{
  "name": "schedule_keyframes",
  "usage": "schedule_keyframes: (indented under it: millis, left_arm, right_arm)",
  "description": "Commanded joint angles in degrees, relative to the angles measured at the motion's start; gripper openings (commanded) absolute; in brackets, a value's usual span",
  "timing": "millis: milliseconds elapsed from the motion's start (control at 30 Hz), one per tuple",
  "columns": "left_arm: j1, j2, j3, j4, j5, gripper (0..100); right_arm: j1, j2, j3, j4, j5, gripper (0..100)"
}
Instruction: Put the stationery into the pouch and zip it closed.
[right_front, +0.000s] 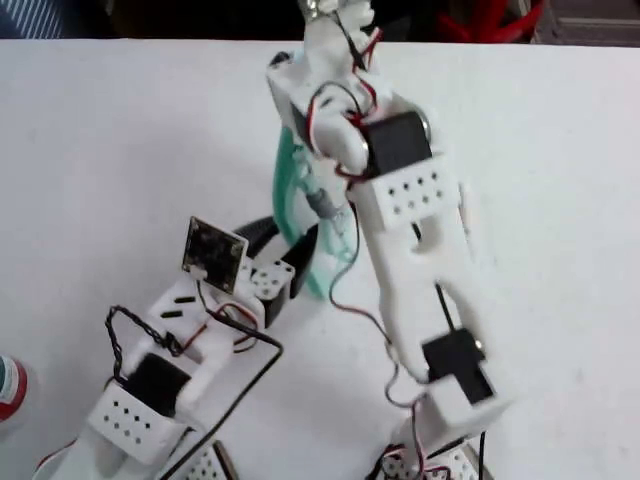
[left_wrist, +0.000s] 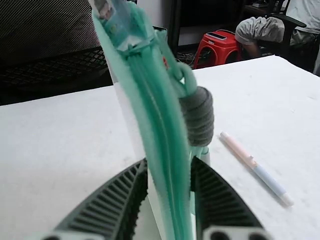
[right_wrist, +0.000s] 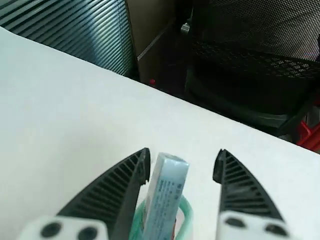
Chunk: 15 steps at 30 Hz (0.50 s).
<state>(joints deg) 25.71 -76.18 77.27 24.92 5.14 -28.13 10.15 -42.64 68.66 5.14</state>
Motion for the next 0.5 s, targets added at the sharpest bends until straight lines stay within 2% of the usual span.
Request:
schedule_keyframes:
  millis: [0, 167, 300, 400, 467]
  left_arm:
    - [0.4, -0.6, -0.3, -1.7, 0.0, 15]
    - [0.4, -0.6, -0.3, -1.7, 0.0, 15]
    - [0.4, -0.6, -0.3, -1.7, 0.0, 15]
    - [0.4, -0.6, -0.3, -1.7, 0.0, 15]
    - [0.4, -0.6, -0.3, -1.7, 0.0, 15]
  right_arm:
    - [0.9, 5.4, -11.9, 1.8, -0.8, 20.2]
    - [0.9, 11.1, -18.7, 6.9, -0.4, 17.5]
    - [1.6, 12.1, -22.5, 9.0, -0.3, 1.2]
    - [2.1, 11.9, -23.4, 10.6, -0.3, 4.2]
    - [2.2, 11.7, -23.5, 11.4, -0.3, 1.5]
